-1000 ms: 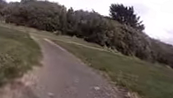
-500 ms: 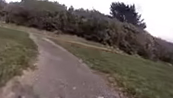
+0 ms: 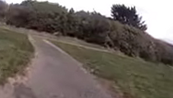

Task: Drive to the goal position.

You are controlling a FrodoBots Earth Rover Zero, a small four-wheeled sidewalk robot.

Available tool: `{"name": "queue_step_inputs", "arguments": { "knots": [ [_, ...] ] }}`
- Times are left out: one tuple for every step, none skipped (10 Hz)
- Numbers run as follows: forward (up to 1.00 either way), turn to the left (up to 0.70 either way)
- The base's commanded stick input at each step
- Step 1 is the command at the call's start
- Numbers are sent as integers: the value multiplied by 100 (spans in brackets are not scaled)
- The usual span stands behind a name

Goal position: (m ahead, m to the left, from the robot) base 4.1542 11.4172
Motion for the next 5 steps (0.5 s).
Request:
{"name": "queue_step_inputs", "arguments": {
  "knots": [
    [70,0],
    [70,5],
    [70,11],
    [70,14],
    [70,14]
  ]
}}
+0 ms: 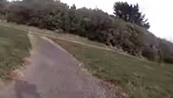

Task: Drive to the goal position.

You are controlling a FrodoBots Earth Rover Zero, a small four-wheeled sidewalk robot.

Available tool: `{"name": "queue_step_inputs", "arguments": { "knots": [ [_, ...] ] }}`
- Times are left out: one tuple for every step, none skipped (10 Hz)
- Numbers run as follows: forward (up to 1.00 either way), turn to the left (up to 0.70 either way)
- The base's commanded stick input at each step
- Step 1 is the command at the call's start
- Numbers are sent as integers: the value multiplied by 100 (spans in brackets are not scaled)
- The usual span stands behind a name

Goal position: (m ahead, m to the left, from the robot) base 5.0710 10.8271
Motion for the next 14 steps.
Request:
{"name": "queue_step_inputs", "arguments": {
  "knots": [
    [0,70],
    [0,70],
    [0,70],
    [0,70],
    [0,70],
    [0,70],
    [0,70],
    [0,52],
    [0,31],
    [0,0],
    [0,0],
    [0,17],
    [0,48],
    [0,57]
  ]
}}
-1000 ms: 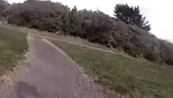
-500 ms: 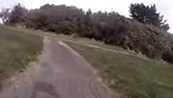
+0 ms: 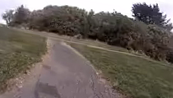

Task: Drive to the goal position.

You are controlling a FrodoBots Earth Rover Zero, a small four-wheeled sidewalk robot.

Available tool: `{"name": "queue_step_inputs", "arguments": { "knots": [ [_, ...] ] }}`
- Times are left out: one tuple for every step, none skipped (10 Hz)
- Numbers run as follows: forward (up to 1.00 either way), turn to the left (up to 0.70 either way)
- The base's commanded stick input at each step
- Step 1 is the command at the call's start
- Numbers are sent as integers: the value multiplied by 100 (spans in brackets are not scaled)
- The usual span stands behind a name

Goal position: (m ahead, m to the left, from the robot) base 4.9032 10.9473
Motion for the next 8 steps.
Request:
{"name": "queue_step_inputs", "arguments": {
  "knots": [
    [0,26],
    [0,0],
    [0,0],
    [0,0],
    [0,29],
    [0,62],
    [0,45],
    [0,14]
  ]
}}
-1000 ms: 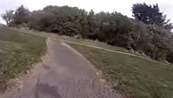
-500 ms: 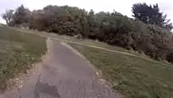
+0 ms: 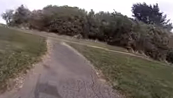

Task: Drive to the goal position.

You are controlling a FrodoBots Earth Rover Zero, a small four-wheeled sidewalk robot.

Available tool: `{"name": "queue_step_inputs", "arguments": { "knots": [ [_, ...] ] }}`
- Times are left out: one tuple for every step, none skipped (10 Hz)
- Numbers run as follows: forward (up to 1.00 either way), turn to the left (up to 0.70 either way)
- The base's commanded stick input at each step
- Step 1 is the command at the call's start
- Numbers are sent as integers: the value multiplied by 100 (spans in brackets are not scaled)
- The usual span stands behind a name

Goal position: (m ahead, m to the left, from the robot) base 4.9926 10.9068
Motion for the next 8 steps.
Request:
{"name": "queue_step_inputs", "arguments": {
  "knots": [
    [0,0],
    [0,0],
    [0,0],
    [0,0],
    [0,0],
    [0,0],
    [0,0],
    [0,0]
  ]
}}
